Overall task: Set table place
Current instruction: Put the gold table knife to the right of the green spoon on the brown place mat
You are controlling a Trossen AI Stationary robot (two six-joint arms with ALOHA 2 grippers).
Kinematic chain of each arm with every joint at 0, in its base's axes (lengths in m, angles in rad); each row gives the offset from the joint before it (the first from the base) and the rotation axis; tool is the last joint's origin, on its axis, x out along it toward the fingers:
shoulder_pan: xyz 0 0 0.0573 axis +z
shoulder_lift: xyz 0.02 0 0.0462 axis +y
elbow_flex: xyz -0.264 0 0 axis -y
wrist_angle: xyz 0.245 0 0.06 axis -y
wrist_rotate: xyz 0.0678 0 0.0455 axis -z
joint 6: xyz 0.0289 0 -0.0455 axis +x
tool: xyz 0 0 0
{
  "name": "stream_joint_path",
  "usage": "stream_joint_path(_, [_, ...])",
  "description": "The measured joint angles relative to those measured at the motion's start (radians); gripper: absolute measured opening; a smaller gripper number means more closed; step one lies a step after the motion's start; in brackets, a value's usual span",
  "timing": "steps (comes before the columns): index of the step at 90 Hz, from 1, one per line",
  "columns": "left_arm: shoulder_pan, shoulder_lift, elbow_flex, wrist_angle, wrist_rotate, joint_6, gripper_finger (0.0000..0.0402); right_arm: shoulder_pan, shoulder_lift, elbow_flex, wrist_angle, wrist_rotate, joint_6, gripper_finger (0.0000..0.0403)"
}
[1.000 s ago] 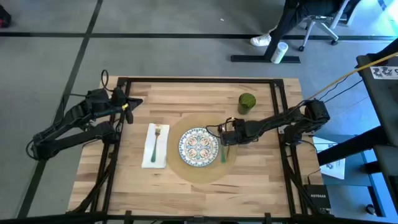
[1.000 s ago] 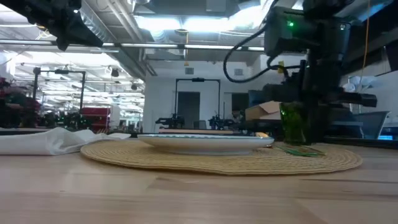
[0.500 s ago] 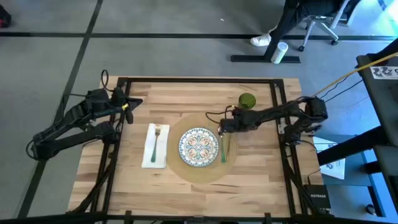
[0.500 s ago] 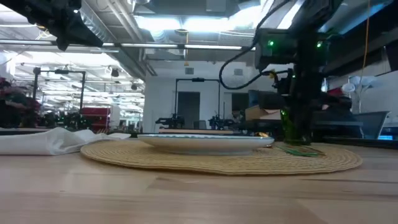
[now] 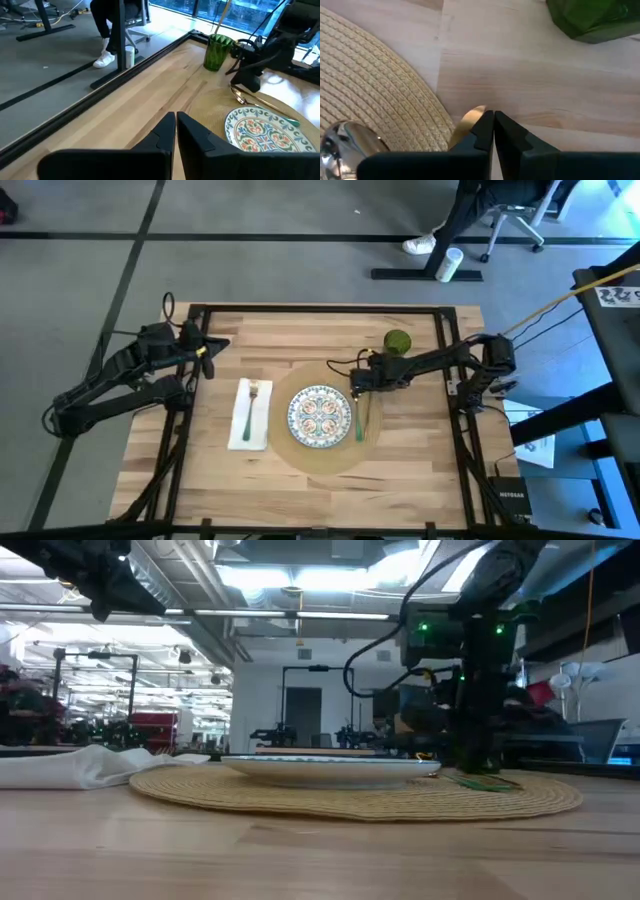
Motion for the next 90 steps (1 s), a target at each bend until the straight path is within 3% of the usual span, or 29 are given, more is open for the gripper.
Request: stream_joint_path(90, [0.0,0.0,0.0,0.0,0.0,0.0,0.0,0.0,0.003,-0.001,0.084,0.006,0.0,0.0])
